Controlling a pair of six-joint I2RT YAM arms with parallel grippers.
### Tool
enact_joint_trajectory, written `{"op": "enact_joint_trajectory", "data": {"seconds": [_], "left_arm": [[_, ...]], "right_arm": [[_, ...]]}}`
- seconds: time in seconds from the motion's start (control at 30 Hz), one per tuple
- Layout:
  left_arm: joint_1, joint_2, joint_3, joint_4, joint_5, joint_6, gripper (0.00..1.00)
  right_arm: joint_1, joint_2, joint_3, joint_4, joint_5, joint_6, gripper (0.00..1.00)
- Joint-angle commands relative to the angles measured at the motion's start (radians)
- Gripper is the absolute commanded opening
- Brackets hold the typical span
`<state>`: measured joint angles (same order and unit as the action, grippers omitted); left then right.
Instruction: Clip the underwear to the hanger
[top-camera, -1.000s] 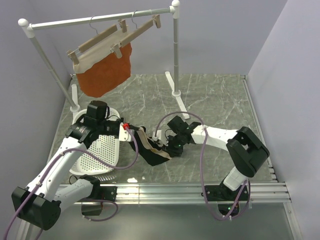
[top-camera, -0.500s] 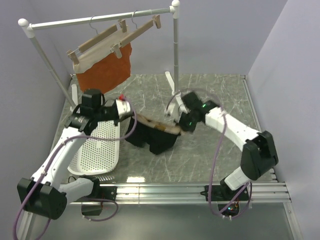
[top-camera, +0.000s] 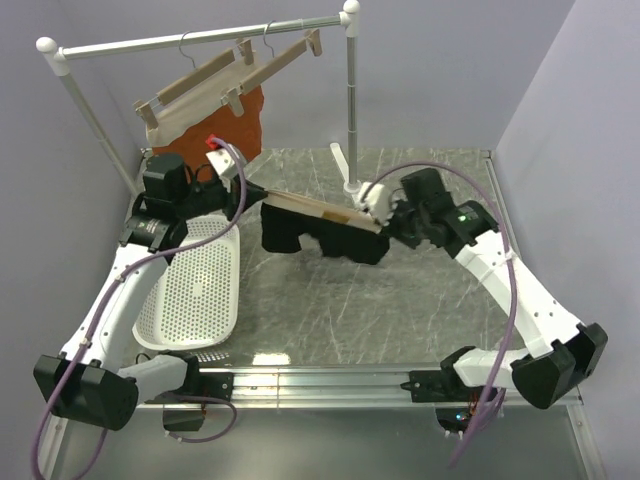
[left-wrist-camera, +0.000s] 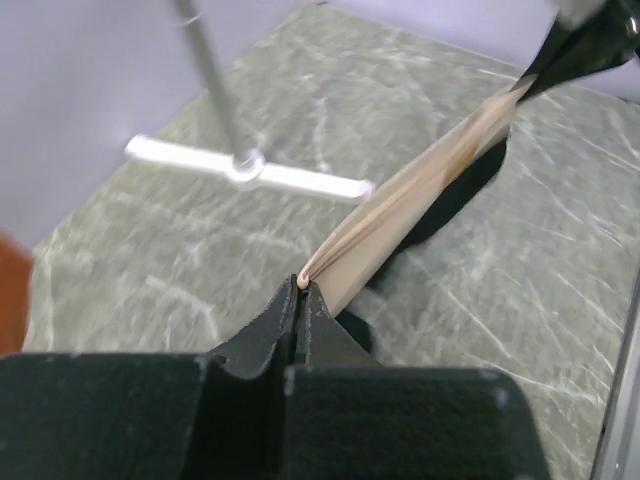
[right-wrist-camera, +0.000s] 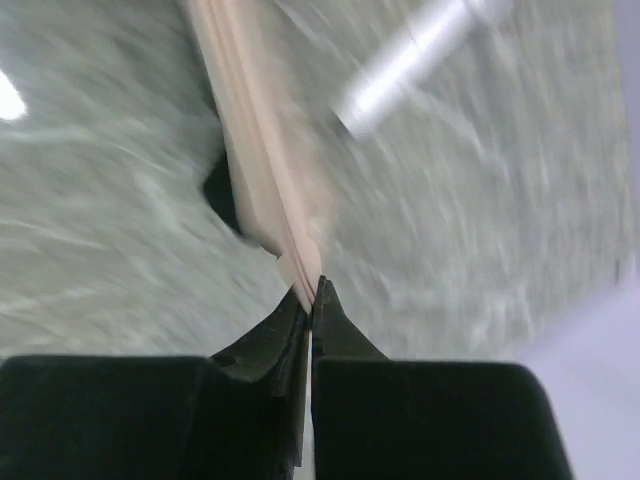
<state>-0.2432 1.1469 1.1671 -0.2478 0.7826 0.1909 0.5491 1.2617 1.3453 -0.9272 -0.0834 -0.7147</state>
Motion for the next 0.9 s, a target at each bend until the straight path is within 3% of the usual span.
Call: {"op": "enact_joint_trajectory", "data": {"seconds": [0.0,0.13,0.3,0.53,0.6,0.8,0.87], "left_arm": [[0.053,-0.032,0.019,0.015,-0.025,-0.053,0.0],[0.05,-0.067,-0.044,-0.002,0.087,0.005,0.0],[0.039,-0.171,-0.142,-0.183,0.233,0.232,0.0],[-0.019,-0.283,-0.172,-0.447,0.359,0.361,0.0],[-0.045,-0.311,-0.17,-0.461,0.35,0.3,0.0],[-0.073,-0.357,-0.172,-0.508,0.322,0.202,0.0],[-0.079,-0.339,-0.196,-0.47,0.221,0.152,0.0]], "right_arm": [[-0.118,-0.062,-0.029,-0.047,0.131,-0.06,0.0],[-0.129,-0.113,-0.055,-0.134,0.114,-0.069,0.0],[-0.127,-0.168,-0.075,-0.217,0.086,-0.086,0.0],[-0.022,-0.24,-0.109,-0.41,0.043,-0.08,0.0],[0.062,-0.258,-0.109,-0.449,0.056,-0.034,0.0],[0.101,-0.288,-0.13,-0.519,0.08,-0.018,0.0],[0.109,-0.266,-0.193,-0.512,0.079,-0.04,0.0]]}}
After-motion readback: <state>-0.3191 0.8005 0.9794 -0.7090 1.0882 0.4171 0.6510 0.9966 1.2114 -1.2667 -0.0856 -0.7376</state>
